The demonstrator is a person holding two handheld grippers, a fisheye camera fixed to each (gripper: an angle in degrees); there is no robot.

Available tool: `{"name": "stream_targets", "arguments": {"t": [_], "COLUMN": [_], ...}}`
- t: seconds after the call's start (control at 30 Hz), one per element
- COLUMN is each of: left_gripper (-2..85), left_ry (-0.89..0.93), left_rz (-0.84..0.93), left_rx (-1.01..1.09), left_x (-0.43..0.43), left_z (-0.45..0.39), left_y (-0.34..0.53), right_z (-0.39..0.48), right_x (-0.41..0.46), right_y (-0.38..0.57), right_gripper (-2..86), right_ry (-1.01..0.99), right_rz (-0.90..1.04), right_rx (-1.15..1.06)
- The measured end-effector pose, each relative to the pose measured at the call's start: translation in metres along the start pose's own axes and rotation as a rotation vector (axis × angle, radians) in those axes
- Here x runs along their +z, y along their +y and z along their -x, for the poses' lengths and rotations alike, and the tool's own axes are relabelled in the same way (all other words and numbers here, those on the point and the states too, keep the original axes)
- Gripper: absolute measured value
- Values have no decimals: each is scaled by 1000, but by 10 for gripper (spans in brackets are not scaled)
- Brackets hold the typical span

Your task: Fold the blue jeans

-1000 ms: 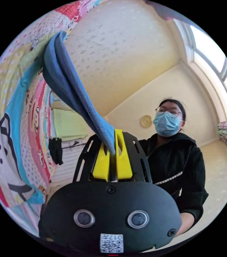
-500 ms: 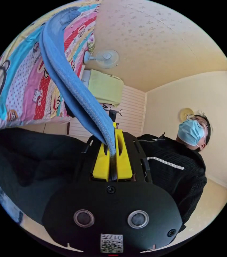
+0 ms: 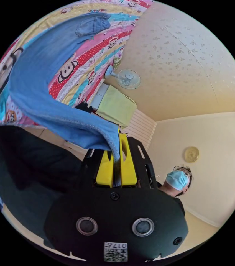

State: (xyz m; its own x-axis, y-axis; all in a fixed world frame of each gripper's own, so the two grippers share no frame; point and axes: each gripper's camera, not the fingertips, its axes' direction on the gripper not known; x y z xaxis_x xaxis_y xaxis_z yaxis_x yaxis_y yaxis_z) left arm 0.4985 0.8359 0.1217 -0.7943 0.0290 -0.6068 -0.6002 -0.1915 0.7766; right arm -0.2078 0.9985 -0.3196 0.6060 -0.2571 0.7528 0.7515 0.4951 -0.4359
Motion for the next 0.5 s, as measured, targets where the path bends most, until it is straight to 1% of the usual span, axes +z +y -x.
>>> {"name": "stream_targets", "arguments": {"t": [0.03,0.1,0.13,0.2,0.23,0.27,0.3,0.33,0.4,0.43,0.47,0.5], "left_gripper": [14,23,25,37,41,56,77,90,180,202,248,260], "left_ry": [11,44,44,30,33,60,109,136,201,199,175,157], "left_rz": [-4,-25,-29,-33,-33,-40,-63,-82,-169,-186,-216,-232], "left_rx": [3,-7,-5,9,9,6,8,16,84,105,157,215], "left_x": [0,1,1,1,0,-1,-4,-6,-18,-22,-29,-34], "left_z": [-8,-38,-45,-63,-64,-62,-56,-53,-40,-38,-34,-30], "left_y": [-17,-84,-102,-179,-200,-243,-285,-306,-381,-397,-423,-439], "right_z": [-1,-5,-11,-23,-33,-45,-51,-65,-89,-109,-130,-141], "right_x": [0,-1,-2,-5,-8,-10,-10,-11,-11,-9,-6,-5], "right_y": [-31,-78,-111,-162,-195,-227,-243,-277,-321,-344,-362,-367], "right_gripper": [33,33,34,36,38,41,43,48,66,86,98,101], "right_ry": [-43,-98,-134,-153,-147,-143,-141,-138,-135,-161,-214,-244], "right_rz": [-23,-61,-89,-152,-197,-248,-267,-308,-372,-407,-417,-419], "right_rx": [-15,-11,2,16,24,41,44,30,-11,-27,-41,-58]}}
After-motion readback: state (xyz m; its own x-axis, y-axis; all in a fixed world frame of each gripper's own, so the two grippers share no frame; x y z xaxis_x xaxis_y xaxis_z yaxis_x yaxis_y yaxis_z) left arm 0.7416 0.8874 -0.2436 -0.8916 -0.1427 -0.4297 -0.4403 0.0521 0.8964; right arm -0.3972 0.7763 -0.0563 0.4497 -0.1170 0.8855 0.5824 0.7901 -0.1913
